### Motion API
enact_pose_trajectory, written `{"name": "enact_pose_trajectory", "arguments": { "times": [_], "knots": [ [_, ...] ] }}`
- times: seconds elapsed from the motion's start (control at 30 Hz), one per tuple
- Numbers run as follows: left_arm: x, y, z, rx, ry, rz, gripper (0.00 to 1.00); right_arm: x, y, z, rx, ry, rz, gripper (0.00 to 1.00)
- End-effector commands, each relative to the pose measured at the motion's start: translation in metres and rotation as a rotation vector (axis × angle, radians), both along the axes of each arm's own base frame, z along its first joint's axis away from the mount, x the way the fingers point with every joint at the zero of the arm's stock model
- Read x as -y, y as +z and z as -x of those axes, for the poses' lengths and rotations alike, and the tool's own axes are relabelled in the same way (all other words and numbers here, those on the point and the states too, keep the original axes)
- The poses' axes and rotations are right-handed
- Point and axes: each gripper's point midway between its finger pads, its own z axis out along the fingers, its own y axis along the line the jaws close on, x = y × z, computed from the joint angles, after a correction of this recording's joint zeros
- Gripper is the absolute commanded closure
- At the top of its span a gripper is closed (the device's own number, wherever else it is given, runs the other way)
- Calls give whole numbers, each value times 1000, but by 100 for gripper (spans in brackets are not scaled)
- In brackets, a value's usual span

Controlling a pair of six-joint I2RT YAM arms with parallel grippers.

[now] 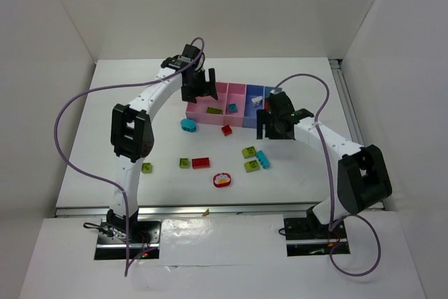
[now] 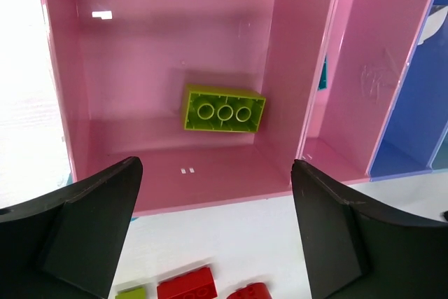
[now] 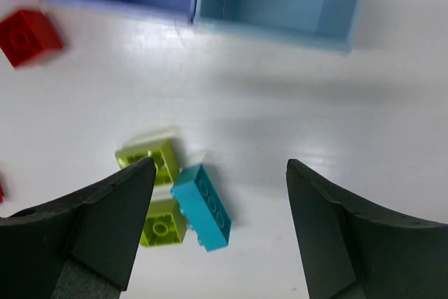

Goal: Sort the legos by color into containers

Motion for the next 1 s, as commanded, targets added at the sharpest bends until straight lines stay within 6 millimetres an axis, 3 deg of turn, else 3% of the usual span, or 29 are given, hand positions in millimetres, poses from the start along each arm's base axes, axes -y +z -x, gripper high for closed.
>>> {"name": "enact_pose_trajectory", "arguments": {
  "times": [0.0,0.03,0.07,0.2,0.27,0.7,0.83,0.87,0.97],
  "knots": [
    [7,57,5,109,-51,42,3,-13,1,29,-54,37,-89,18],
    [3,54,9,104,-54,25,3,-14,-6,39,-94,43,-104,18],
    [2,63,12,120,-54,31,3,-14,-12,51,-122,56,-100,18],
    [-7,76,21,136,-48,8,3,-13,-25,74,-201,67,-120,21],
    [-10,72,24,128,-42,-5,3,-13,-33,84,-235,76,-127,26],
    [-16,68,31,113,-25,-21,6,-9,-63,74,-256,102,-60,34],
    [-22,71,37,109,-4,-38,6,-5,-61,69,-245,85,-31,47],
    [-25,66,41,95,10,-46,6,-1,-61,67,-236,74,-12,55],
    [-34,62,51,84,23,-74,6,3,-53,65,-216,52,4,56]
  ]
}}
